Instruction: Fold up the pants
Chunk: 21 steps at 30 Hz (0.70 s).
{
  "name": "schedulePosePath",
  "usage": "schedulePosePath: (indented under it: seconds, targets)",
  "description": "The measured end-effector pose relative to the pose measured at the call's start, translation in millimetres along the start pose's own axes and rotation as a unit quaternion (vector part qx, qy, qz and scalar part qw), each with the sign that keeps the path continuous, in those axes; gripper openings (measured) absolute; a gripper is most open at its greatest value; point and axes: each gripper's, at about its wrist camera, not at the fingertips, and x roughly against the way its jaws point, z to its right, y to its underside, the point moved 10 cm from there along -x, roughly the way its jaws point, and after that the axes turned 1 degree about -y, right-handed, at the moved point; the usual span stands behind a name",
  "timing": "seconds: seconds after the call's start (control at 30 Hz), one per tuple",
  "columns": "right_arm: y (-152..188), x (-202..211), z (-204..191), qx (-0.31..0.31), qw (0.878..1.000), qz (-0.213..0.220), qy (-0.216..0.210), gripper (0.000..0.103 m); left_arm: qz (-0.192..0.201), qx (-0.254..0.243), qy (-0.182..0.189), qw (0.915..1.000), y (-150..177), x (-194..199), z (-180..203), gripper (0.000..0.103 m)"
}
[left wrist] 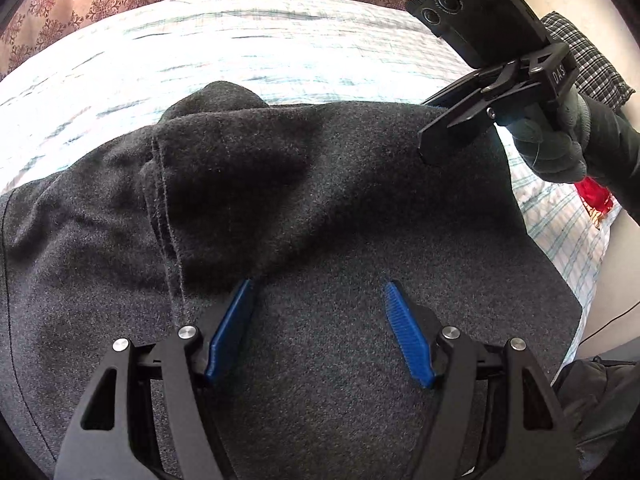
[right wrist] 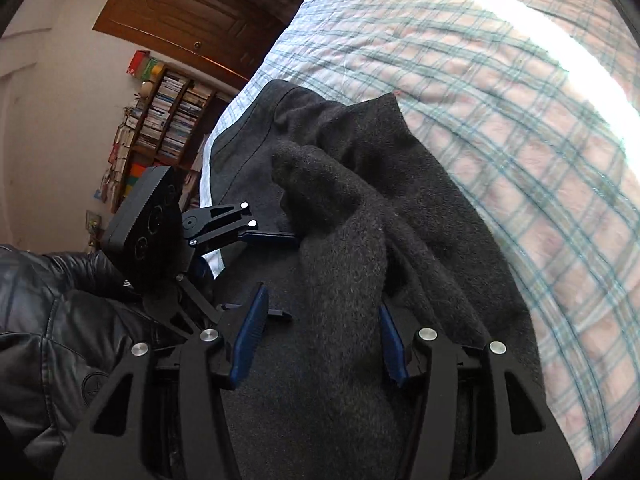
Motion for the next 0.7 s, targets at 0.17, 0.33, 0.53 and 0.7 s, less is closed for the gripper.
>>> schedulePosePath:
  seconds: [0.17,0.33,0.53,0.7]
  targets:
    - [20,14,-28,0.042,0.999,-0.023,-0.01,0.05,0.001,-0.001,0.007,1.0,3,3,-7,0.07]
    - [58,39,-45,0.071,0.995,-0.061,0.032,0.049,0.001,-0.004,0.006,1.0,2,5,-8,0.07]
    - [88,52,-47,0.083,0.987,-0.072,0.116,0.049,-0.001,-0.01,-0.001,0.9999,3,6,-8,0.07]
    - [86,63,-29,0.044,0.984,0.01,0.174,0.049,-0.005,-0.012,-0.003,0.9999,0,3,-2,0.07]
